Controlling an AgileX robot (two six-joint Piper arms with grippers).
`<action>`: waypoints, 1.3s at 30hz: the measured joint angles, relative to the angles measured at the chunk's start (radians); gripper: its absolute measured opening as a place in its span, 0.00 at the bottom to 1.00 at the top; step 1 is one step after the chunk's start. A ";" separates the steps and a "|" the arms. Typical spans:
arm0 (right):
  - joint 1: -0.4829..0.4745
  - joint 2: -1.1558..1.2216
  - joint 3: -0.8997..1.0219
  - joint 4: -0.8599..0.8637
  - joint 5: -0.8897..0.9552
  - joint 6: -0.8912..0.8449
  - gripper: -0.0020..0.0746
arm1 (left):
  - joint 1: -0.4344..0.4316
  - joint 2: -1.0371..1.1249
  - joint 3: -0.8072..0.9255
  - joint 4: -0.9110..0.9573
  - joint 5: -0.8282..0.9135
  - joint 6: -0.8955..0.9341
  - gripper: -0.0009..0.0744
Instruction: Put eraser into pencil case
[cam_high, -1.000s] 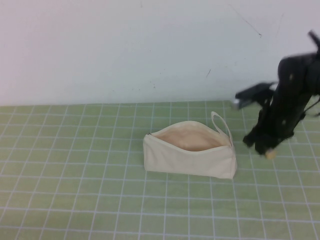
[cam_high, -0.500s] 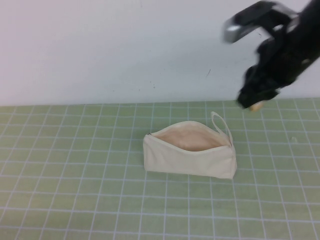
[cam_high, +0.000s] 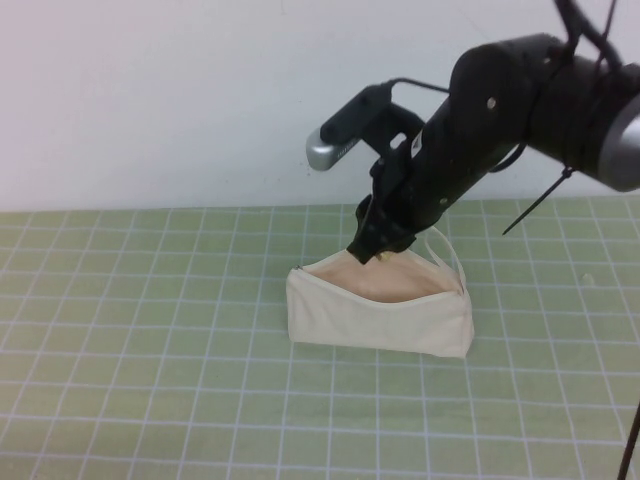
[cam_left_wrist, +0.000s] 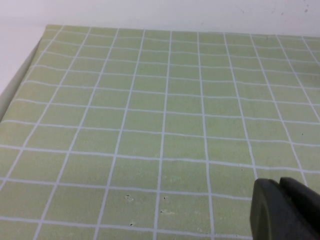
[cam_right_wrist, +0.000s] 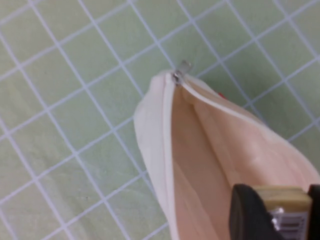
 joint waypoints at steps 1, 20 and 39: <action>0.000 0.007 0.000 -0.003 -0.001 0.004 0.29 | 0.000 0.000 0.000 0.000 0.000 0.000 0.01; 0.000 -0.019 -0.046 -0.056 0.168 0.103 0.32 | 0.000 0.000 0.000 0.000 0.000 0.000 0.01; 0.000 -0.772 0.548 0.104 -0.072 0.038 0.04 | 0.000 0.000 0.000 0.000 0.000 0.000 0.01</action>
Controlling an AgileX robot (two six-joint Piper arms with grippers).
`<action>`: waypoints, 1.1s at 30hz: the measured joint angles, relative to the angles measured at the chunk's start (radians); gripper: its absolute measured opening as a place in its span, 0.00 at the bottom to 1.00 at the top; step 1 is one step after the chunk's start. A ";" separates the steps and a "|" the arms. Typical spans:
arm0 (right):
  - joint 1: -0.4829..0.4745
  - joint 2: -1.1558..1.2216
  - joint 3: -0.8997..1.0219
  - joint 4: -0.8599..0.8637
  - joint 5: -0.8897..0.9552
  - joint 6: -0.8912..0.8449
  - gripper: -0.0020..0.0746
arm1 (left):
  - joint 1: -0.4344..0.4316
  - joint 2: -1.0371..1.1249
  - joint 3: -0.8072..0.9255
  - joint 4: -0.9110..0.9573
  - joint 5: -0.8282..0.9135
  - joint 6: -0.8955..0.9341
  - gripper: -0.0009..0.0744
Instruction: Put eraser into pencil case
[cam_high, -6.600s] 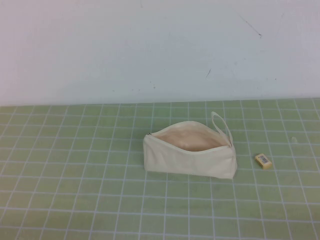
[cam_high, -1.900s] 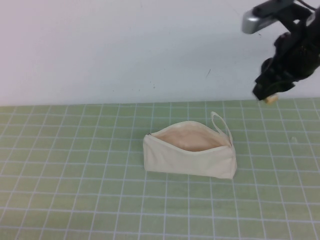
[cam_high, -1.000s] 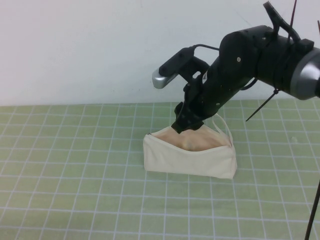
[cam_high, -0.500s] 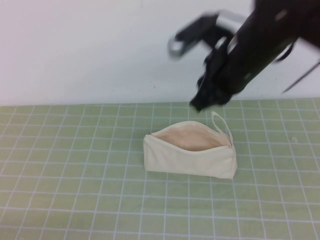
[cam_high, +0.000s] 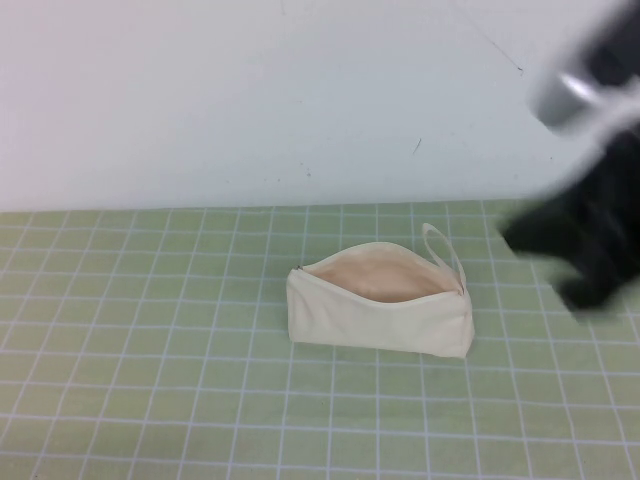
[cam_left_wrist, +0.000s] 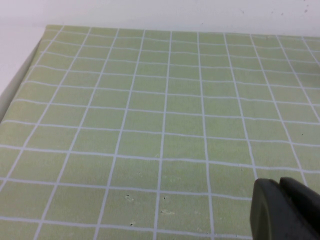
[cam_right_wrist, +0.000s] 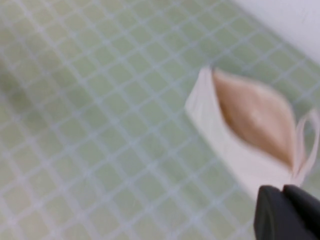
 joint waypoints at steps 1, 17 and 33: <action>0.000 -0.032 0.033 0.000 0.017 -0.002 0.04 | 0.000 0.000 0.000 0.000 0.000 0.000 0.01; 0.000 -0.541 0.737 -0.152 -0.436 -0.004 0.04 | 0.000 0.000 0.000 0.000 0.000 0.000 0.01; -0.191 -0.967 1.257 -0.111 -0.943 0.031 0.04 | 0.000 0.000 0.000 0.000 0.000 0.000 0.01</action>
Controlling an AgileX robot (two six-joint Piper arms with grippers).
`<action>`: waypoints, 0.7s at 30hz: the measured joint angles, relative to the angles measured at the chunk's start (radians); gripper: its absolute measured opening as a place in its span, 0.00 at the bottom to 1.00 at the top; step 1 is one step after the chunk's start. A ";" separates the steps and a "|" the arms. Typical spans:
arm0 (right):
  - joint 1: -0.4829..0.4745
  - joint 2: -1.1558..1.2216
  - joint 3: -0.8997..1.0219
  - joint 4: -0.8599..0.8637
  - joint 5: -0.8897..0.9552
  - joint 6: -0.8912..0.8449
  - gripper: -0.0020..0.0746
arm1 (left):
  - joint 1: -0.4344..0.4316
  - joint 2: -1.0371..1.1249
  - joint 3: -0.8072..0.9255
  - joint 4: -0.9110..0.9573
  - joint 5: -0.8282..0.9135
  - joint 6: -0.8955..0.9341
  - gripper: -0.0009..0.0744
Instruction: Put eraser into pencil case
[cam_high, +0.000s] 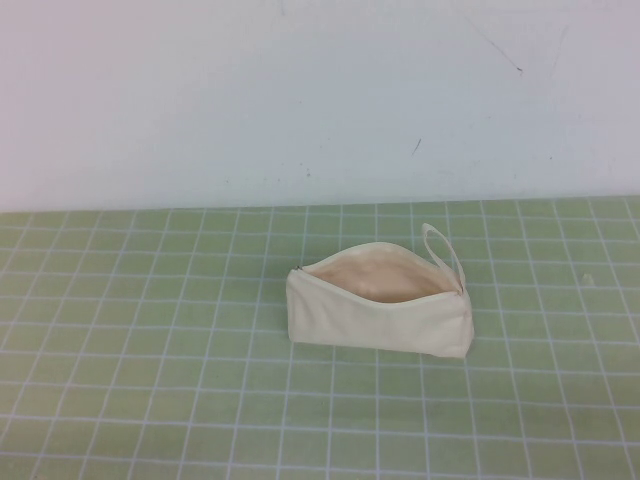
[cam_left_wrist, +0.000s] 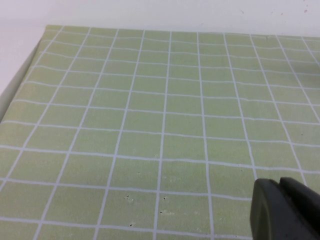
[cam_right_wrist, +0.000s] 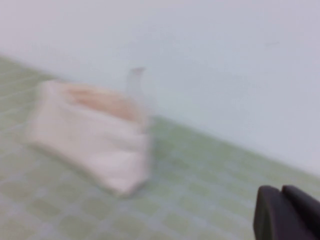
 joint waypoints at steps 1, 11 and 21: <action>-0.042 -0.024 0.005 0.000 -0.003 -0.016 0.04 | 0.000 0.000 0.000 0.000 0.000 0.000 0.01; -0.444 -0.269 0.041 0.002 0.105 -0.040 0.04 | 0.000 0.000 0.000 0.000 0.000 0.000 0.01; -0.445 -0.271 0.042 -0.042 0.459 0.143 0.04 | 0.000 0.000 0.000 0.000 0.000 0.000 0.01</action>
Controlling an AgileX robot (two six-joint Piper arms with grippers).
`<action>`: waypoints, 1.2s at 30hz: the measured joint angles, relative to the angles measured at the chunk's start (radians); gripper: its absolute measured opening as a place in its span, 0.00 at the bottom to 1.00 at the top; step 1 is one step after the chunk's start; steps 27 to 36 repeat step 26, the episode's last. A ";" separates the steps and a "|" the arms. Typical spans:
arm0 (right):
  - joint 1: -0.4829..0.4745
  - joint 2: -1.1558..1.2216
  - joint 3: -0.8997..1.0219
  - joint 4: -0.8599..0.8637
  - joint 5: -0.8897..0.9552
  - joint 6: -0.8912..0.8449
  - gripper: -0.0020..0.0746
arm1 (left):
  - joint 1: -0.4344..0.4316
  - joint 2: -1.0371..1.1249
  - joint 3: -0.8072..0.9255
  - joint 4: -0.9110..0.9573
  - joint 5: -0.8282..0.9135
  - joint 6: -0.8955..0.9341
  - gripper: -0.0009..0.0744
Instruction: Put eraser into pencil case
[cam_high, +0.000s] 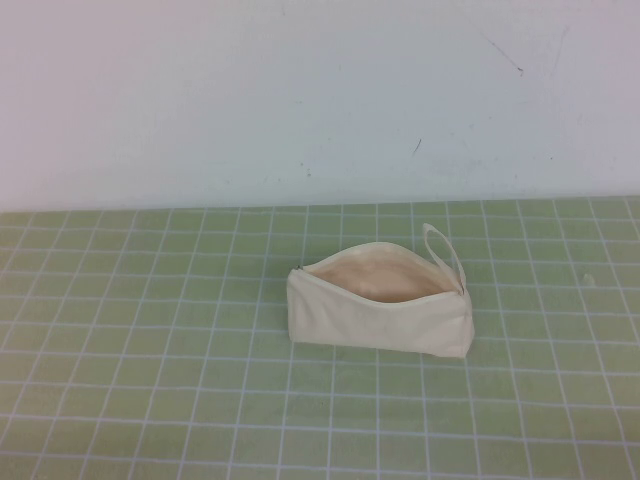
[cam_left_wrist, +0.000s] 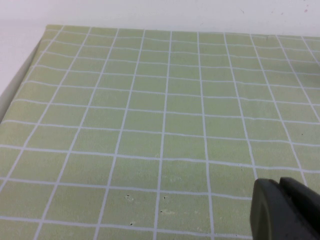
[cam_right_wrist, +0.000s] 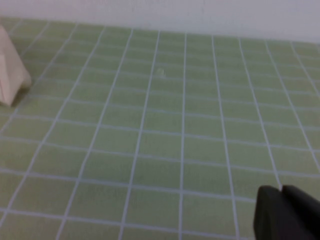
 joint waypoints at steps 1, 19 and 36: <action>0.000 0.000 0.000 -0.002 0.015 0.000 0.04 | 0.000 0.000 0.000 0.000 0.000 0.000 0.01; 0.000 0.000 0.000 -0.008 0.025 0.005 0.04 | 0.000 0.000 0.000 0.000 0.000 0.000 0.01; 0.000 0.000 0.000 -0.008 0.025 0.006 0.04 | 0.000 0.000 0.000 0.000 0.002 0.000 0.01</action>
